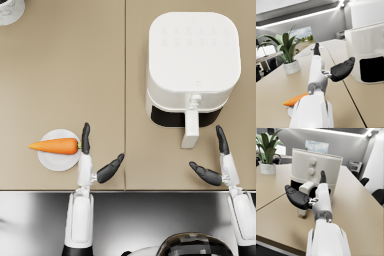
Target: Pick up the carrot and place it into the air fryer
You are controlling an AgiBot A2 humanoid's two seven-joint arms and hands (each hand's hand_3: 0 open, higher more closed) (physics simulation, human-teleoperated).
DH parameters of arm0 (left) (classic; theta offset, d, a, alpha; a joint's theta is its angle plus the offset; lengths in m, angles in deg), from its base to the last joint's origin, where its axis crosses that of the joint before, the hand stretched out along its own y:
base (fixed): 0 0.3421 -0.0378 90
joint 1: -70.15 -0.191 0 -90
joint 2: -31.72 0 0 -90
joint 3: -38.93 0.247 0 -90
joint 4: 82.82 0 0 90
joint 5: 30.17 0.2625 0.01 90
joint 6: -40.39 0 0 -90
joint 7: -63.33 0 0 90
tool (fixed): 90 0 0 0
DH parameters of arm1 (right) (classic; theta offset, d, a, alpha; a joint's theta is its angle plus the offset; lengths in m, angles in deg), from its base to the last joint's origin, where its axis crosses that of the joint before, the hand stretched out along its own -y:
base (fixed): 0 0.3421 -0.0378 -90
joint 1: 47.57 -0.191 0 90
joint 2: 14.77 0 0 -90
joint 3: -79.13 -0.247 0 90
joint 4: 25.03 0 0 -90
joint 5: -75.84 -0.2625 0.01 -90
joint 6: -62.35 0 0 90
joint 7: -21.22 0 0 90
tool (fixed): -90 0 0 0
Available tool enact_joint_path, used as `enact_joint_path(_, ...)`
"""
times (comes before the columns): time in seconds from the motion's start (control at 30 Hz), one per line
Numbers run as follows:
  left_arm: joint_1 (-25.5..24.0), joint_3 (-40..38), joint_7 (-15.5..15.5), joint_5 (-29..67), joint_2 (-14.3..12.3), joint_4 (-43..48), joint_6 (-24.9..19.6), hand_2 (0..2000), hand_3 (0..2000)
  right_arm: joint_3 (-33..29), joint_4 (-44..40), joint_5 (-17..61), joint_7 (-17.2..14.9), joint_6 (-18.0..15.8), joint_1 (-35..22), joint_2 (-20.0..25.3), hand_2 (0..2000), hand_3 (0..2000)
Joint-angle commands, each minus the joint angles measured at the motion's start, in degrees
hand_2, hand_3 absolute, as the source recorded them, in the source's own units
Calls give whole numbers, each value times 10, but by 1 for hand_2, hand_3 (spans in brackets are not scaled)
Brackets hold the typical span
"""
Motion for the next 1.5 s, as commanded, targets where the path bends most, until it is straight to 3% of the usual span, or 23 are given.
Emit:
enact_joint_path(0.03, 5, -53, 0, 26, -1, 7, 0, 0, 0, -5, -5, 7, 0, 0, -6, 5, 0, 0)
enact_joint_path(0.27, 8, -114, 0, 206, -3, 2, 0, 0, 0, -7, -15, 22, 0, 0, -2, 13, 0, 0)
enact_joint_path(0.37, -1, -101, 0, 284, -7, 2, 0, 0, 0, -10, -14, 23, 0, 0, -2, 17, 0, 0)
enact_joint_path(0.53, 19, -139, 0, 414, -1, -10, 0, 0, 0, -12, -14, 24, 0, 0, 2, 21, 0, 0)
enact_joint_path(0.57, 23, -140, 35, 440, 0, -13, -69, 0, 0, -13, -14, 24, 0, 0, 2, 23, 0, 0)
enact_joint_path(0.6, 9, -130, 60, 466, -5, -11, -118, 0, 0, -10, -16, 24, 0, 0, -1, 25, 0, 0)
enact_joint_path(0.63, 26, -143, 79, 492, 0, -17, -154, 0, 0, -9, -16, 24, 0, 0, -1, 27, 0, 0)
enact_joint_path(0.7, 29, -138, 101, 544, 1, -27, -196, 0, 0, -12, -18, 24, 0, 0, 1, 28, 0, 0)
enact_joint_path(0.83, 35, -135, 120, 648, 2, -40, -231, 0, 0, -10, -17, 24, 0, 0, 6, 31, 0, 0)
enact_joint_path(1.13, 78, -144, 124, 876, 11, -118, -256, 0, 0, -17, -24, 24, 0, 0, 6, 42, 0, 0)
enact_joint_path(1.5, 94, -103, 124, 922, 6, -244, -254, 0, 0, -26, -23, 24, 0, 0, 3, 55, 0, 0)
